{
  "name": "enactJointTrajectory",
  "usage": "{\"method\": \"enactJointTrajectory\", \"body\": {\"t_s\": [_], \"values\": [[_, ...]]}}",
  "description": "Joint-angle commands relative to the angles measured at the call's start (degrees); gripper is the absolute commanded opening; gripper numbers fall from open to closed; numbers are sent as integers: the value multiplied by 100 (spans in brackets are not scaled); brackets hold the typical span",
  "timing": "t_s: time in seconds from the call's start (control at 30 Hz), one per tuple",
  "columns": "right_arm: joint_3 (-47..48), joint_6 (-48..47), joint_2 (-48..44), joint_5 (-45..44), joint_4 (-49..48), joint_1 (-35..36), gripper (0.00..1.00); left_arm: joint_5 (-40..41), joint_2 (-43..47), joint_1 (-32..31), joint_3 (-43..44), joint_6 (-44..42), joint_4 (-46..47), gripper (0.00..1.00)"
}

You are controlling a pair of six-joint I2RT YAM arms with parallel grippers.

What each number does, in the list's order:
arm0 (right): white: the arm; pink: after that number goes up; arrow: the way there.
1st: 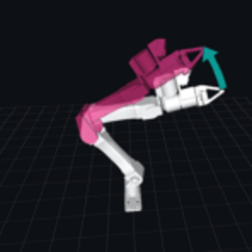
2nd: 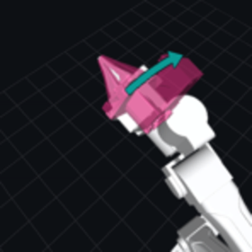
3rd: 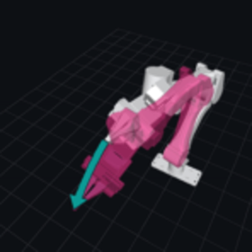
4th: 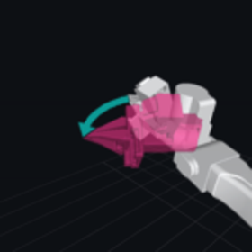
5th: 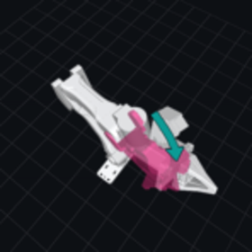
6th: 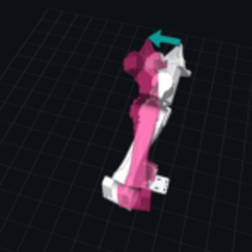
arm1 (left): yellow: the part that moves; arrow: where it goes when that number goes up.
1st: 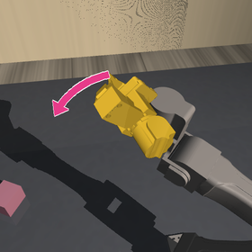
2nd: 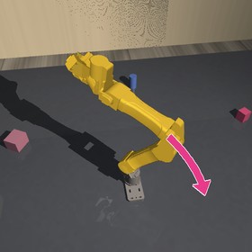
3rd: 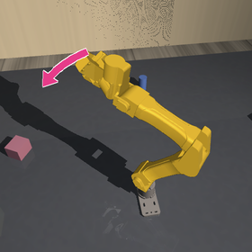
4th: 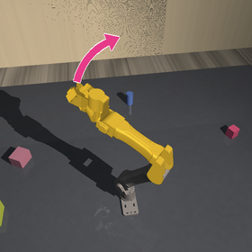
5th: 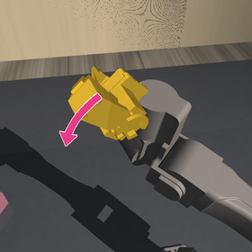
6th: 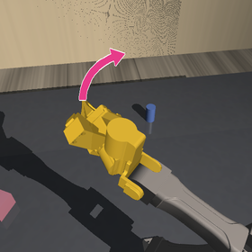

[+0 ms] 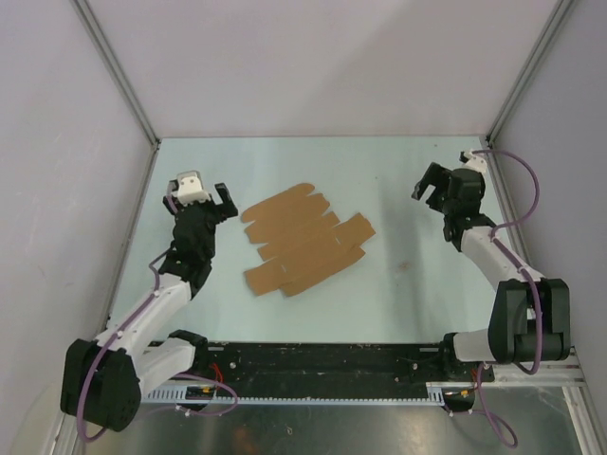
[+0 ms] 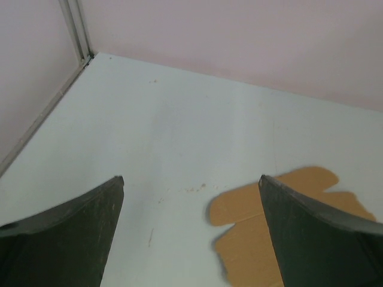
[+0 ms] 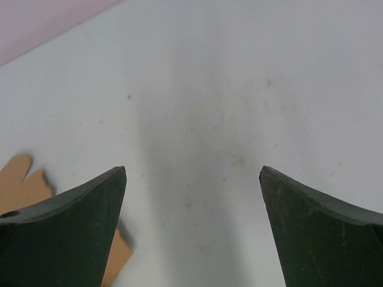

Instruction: Fold the paper box

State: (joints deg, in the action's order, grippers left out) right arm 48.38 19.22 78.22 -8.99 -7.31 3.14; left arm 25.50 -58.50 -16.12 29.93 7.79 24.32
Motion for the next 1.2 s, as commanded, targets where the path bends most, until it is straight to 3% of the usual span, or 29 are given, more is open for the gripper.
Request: {"method": "enactJointTrajectory", "body": {"t_s": [0.0, 0.2, 0.33, 0.37, 0.57, 0.7, 0.83, 1.17], "values": [[181, 749, 106, 1485, 950, -269, 100, -176, 251, 12, 566, 811, -1489, 100], [181, 1241, 28, 2209, 1178, -437, 100, -457, 260, 372, 856, 1460, -2377, 100], [189, 1689, -270, 1517, 1591, 501, 99, -589, 497, 548, 646, 1936, -2388, 100], [181, 2047, -341, 1262, 1740, 1052, 98, -746, 593, 557, 593, 1980, -2388, 99], [-108, 3595, -834, -881, 2418, 2919, 98, -1520, 708, 548, 540, 1910, -2388, 99], [-494, 5088, -992, -1174, 2744, 3736, 98, -1784, 726, 540, 487, 1893, -2599, 98], [-909, 6039, -966, -1219, 2367, 4195, 98, -1811, 840, 548, 399, 1910, -2607, 98], [-1015, 6488, -35, -1087, 1453, 4661, 96, -2031, 981, 531, 399, 1893, -2607, 98]]}}
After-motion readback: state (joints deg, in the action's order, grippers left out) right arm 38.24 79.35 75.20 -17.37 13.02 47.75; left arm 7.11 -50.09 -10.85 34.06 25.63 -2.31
